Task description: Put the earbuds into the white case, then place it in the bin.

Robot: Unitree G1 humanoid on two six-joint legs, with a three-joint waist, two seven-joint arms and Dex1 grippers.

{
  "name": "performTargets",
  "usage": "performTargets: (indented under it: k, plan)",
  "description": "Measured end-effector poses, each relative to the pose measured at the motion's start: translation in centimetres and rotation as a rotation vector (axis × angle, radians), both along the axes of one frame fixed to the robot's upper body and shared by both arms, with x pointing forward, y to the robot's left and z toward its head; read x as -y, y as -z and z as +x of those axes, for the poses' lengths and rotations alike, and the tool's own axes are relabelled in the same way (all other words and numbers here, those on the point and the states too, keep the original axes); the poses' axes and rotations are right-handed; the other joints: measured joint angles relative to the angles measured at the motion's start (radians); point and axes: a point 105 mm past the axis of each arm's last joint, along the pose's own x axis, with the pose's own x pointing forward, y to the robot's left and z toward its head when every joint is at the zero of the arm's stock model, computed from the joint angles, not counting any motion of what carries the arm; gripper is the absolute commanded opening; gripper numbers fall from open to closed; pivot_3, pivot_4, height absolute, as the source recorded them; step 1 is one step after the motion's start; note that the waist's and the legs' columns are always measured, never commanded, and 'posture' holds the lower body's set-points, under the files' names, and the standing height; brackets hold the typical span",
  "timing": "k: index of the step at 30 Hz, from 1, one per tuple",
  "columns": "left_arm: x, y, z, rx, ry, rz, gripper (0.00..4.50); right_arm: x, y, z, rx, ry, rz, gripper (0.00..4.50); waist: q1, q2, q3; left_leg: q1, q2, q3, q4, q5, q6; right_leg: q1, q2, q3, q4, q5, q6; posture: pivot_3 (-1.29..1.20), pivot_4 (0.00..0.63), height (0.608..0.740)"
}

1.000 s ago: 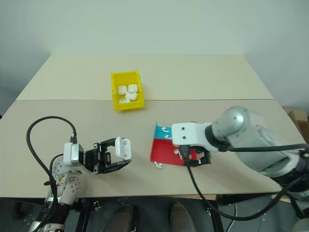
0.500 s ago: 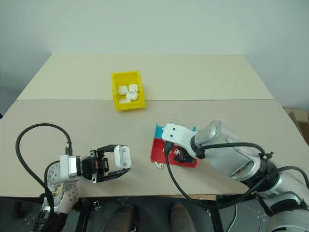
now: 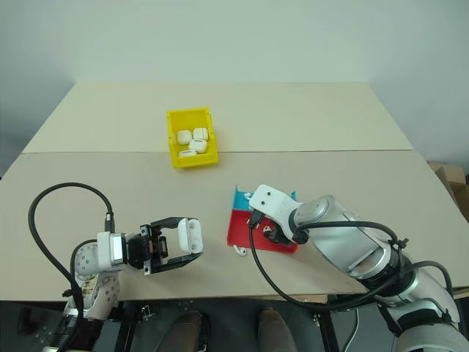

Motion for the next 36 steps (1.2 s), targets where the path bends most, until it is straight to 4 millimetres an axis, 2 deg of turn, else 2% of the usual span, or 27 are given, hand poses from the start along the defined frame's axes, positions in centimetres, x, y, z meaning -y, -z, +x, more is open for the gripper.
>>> performTargets:
  k: [13, 36]
  plan:
    - [-0.2, 0.6, 0.0, -0.016, -0.035, 0.031, 2.81, -0.3, 1.1, 0.4, -0.05, 0.037, 0.019, 2.7, -0.003, 0.0, 0.0, 0.0, 0.0, 0.0, 0.0, 0.0, 0.0, 0.0, 0.0, 0.0, 0.0, 0.0, 0.0, 0.0, 0.15, 0.74]
    - [-0.5, 1.2, 0.2, -0.035, -0.095, 0.058, 2.81, -0.7, 1.5, 0.6, -0.05, 0.051, 0.019, 2.7, -0.02, 0.0, 0.0, -0.001, 0.0, -0.001, -0.001, 0.0, 0.0, 0.0, 0.0, 0.0, -0.001, 0.0, 0.0, 0.0, 0.15, 0.74]
